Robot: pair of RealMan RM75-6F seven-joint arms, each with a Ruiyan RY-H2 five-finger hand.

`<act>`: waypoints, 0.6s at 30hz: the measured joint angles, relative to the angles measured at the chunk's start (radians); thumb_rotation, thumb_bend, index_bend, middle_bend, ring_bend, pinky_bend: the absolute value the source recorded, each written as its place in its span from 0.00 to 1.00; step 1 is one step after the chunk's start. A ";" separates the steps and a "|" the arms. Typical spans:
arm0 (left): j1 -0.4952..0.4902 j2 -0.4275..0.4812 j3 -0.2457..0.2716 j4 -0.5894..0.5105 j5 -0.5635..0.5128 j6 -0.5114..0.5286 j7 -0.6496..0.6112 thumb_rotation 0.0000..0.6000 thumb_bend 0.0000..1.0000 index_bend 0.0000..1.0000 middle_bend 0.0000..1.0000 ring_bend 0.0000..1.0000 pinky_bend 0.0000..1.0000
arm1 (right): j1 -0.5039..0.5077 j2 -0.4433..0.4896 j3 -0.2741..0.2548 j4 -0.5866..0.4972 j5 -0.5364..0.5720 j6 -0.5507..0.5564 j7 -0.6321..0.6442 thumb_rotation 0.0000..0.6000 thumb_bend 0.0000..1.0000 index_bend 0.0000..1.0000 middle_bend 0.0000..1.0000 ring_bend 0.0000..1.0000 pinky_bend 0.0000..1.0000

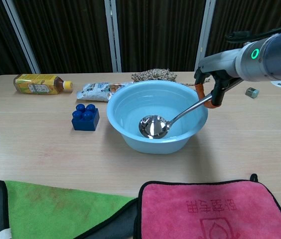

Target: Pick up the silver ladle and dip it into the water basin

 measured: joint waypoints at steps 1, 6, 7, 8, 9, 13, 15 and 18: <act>0.000 -0.001 0.000 0.000 -0.001 -0.001 0.003 0.83 0.45 0.00 0.00 0.00 0.00 | 0.004 -0.010 -0.002 0.012 0.002 -0.002 -0.003 1.00 0.46 0.71 0.01 0.00 0.00; -0.006 -0.004 0.007 -0.004 0.017 -0.007 0.014 0.83 0.45 0.00 0.00 0.00 0.00 | 0.019 -0.061 -0.016 0.059 -0.001 -0.010 -0.013 1.00 0.46 0.71 0.01 0.00 0.00; -0.006 -0.004 0.008 -0.004 0.018 -0.008 0.012 0.83 0.45 0.00 0.00 0.00 0.00 | 0.021 -0.070 -0.019 0.067 -0.002 -0.010 -0.014 1.00 0.46 0.71 0.01 0.00 0.00; -0.007 -0.003 0.009 -0.003 0.019 -0.009 0.007 0.83 0.45 0.00 0.00 0.00 0.00 | 0.022 -0.079 -0.021 0.074 -0.002 -0.011 -0.015 1.00 0.46 0.71 0.01 0.00 0.00; -0.008 -0.003 0.010 -0.002 0.020 -0.009 0.003 0.83 0.45 0.00 0.00 0.00 0.00 | 0.023 -0.089 -0.024 0.083 -0.002 -0.012 -0.015 1.00 0.46 0.71 0.01 0.00 0.00; -0.010 0.001 0.009 0.005 0.016 -0.009 -0.017 0.83 0.45 0.00 0.00 0.00 0.00 | 0.027 -0.121 -0.031 0.112 -0.002 -0.017 -0.018 1.00 0.46 0.71 0.01 0.00 0.00; -0.010 0.003 0.008 0.008 0.015 -0.008 -0.026 0.83 0.45 0.00 0.00 0.00 0.00 | 0.029 -0.133 -0.032 0.122 0.001 -0.019 -0.021 1.00 0.46 0.71 0.01 0.00 0.00; -0.010 0.006 0.008 0.015 0.015 -0.004 -0.044 0.83 0.45 0.00 0.00 0.00 0.00 | 0.036 -0.147 -0.030 0.134 0.013 -0.019 -0.030 1.00 0.46 0.71 0.01 0.00 0.00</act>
